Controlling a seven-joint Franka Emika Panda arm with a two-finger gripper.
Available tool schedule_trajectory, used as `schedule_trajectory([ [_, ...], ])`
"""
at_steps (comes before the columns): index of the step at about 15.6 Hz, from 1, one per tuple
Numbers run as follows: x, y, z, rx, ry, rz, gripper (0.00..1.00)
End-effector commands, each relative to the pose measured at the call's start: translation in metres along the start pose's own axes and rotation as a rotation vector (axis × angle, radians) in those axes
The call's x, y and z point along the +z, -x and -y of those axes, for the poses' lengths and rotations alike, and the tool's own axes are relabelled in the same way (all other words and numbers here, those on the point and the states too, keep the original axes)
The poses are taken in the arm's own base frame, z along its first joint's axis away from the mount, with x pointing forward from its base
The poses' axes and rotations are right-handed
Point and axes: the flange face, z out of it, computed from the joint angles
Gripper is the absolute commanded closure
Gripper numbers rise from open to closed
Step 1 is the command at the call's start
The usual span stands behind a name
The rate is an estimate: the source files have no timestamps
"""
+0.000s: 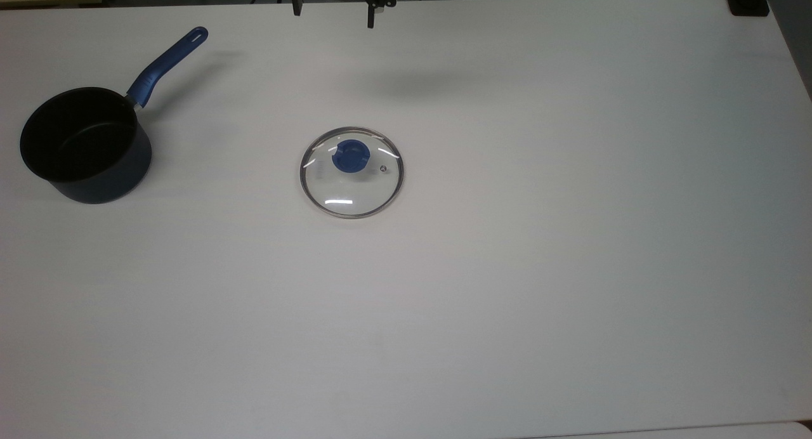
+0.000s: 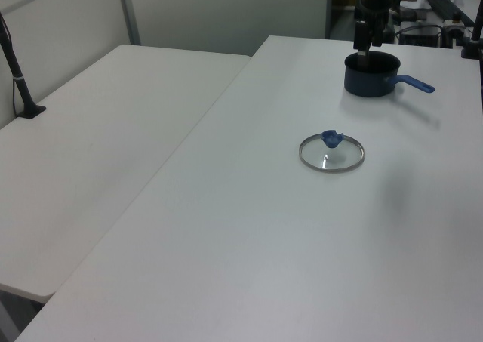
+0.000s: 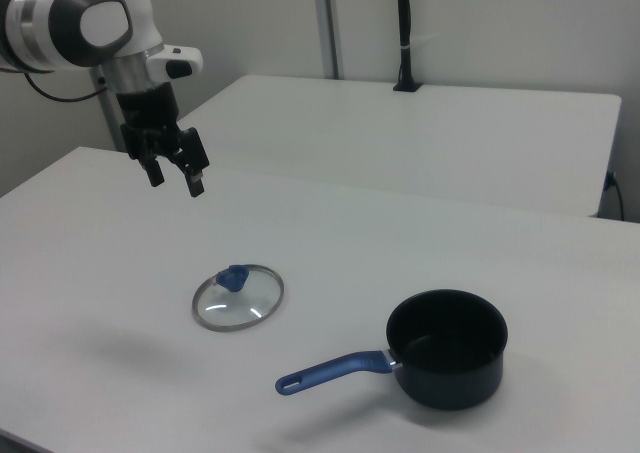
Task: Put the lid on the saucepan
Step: 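Move the gripper down over the blue knob of the glass lid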
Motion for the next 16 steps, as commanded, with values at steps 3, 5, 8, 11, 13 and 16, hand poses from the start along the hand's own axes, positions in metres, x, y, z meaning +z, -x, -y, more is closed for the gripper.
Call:
schedule_trajectory([
  [3, 0.003, -0.001, -0.002, -0.020, -0.011, 0.019, 0.00],
  [5, 0.003, -0.002, -0.004, -0.017, -0.013, 0.012, 0.00],
  [8, 0.012, -0.011, -0.022, 0.017, -0.018, 0.000, 0.00],
  [11, 0.039, -0.026, -0.018, 0.024, -0.017, -0.006, 0.00],
  [13, 0.070, -0.031, -0.013, 0.015, -0.014, 0.000, 0.00],
  [16, 0.114, -0.045, -0.001, 0.007, -0.004, 0.041, 0.00],
])
